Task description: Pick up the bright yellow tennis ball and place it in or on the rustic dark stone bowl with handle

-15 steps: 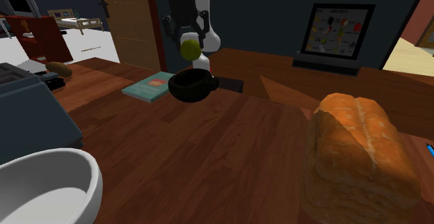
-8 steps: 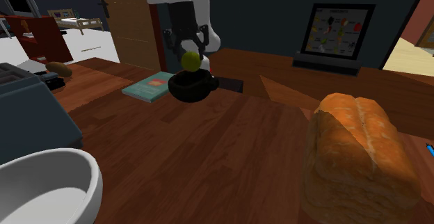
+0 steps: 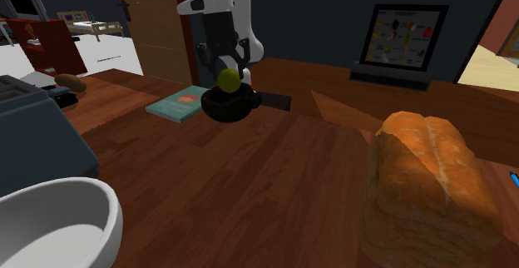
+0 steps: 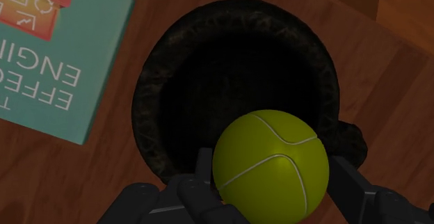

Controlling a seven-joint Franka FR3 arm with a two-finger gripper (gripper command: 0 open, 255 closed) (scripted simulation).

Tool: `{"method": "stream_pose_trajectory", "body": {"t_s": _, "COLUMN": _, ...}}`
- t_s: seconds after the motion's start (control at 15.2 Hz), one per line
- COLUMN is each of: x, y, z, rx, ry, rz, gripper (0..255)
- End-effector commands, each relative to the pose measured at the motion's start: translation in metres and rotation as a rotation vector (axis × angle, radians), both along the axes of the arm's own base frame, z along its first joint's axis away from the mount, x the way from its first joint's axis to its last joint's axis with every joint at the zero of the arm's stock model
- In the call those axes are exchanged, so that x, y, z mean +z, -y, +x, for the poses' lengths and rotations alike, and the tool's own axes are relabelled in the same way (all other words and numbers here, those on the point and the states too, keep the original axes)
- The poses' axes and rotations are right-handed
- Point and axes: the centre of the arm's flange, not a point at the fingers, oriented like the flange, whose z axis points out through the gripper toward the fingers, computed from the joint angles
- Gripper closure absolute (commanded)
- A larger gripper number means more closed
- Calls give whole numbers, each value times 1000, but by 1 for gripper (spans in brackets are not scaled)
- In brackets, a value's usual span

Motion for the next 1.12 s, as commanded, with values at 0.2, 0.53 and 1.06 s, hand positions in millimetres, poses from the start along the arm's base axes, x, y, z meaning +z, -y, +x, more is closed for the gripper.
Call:
{"method": "stream_pose_trajectory", "body": {"t_s": 0.2, "x": 0, "y": 0, "z": 0, "rx": 0, "ry": 0, "rz": 0, "gripper": 0}}
{"method": "stream_pose_trajectory", "body": {"t_s": 0.53, "x": 0, "y": 0, "z": 0, "rx": 0, "ry": 0, "rz": 0, "gripper": 0}}
{"method": "stream_pose_trajectory", "body": {"t_s": 1.06, "x": 49, "y": 7, "z": -2, "rx": 0, "ry": 0, "rz": 0, "gripper": 0}}
